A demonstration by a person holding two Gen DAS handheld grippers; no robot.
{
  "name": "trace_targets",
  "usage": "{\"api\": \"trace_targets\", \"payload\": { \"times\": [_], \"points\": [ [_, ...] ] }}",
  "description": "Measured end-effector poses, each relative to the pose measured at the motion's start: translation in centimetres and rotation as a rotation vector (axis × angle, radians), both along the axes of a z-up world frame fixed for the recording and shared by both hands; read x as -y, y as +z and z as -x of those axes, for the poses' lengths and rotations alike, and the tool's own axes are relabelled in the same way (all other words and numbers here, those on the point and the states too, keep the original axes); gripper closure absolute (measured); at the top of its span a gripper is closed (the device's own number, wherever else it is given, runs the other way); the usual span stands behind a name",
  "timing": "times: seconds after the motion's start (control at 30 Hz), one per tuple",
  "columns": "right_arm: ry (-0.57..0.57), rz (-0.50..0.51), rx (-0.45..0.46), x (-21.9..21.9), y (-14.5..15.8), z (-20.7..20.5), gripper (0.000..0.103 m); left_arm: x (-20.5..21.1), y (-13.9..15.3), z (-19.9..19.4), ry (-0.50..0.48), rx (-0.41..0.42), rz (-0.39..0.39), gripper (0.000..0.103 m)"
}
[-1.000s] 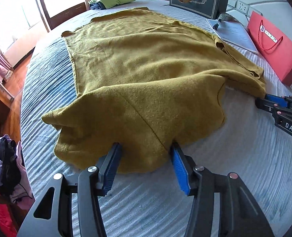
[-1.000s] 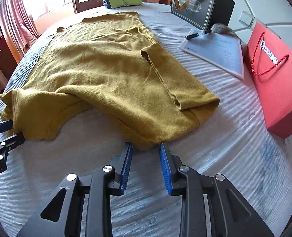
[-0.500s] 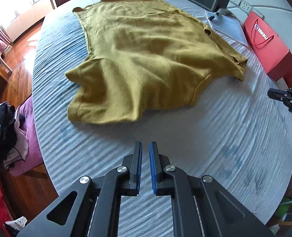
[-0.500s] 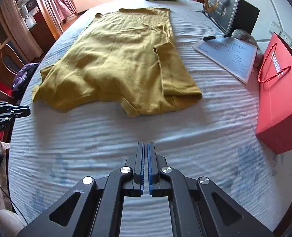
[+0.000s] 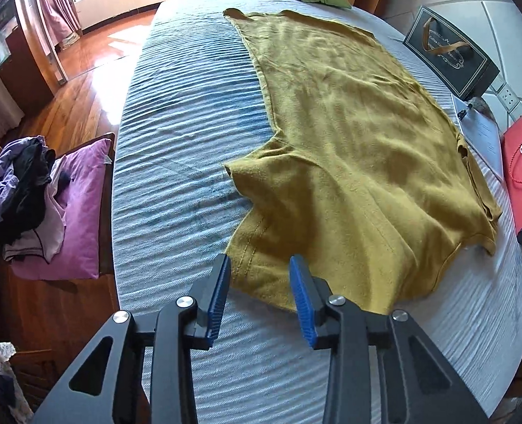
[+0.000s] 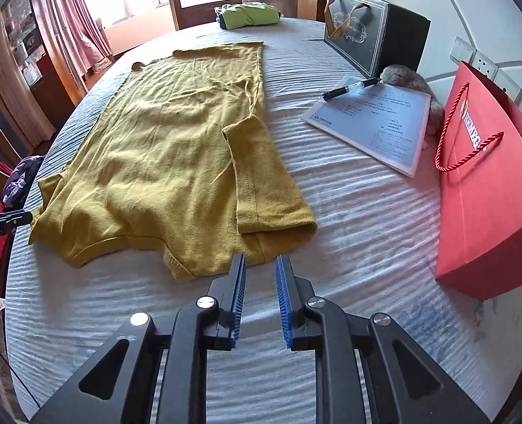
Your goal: Fold clothes
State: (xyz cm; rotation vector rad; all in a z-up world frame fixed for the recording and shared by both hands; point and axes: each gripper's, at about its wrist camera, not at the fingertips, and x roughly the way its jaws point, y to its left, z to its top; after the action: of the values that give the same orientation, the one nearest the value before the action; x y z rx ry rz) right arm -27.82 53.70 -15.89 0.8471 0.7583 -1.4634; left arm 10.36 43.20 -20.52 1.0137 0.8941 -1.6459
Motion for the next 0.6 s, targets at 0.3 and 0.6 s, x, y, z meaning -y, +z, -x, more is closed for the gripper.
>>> {"api": "trace_targets", "payload": {
  "times": [0.3, 0.6],
  "points": [
    [0.151, -0.033, -0.142, 2.9, -1.6, -1.5, 0.066, 0.3, -1.4, 2.9, 0.010, 0.099, 0.000, 0.049],
    [0.195, -0.075, -0.233, 5.5, -4.4, -2.2, 0.091, -0.2, -1.2, 2.7, 0.032, 0.101, 0.023, 0.097]
  ]
}}
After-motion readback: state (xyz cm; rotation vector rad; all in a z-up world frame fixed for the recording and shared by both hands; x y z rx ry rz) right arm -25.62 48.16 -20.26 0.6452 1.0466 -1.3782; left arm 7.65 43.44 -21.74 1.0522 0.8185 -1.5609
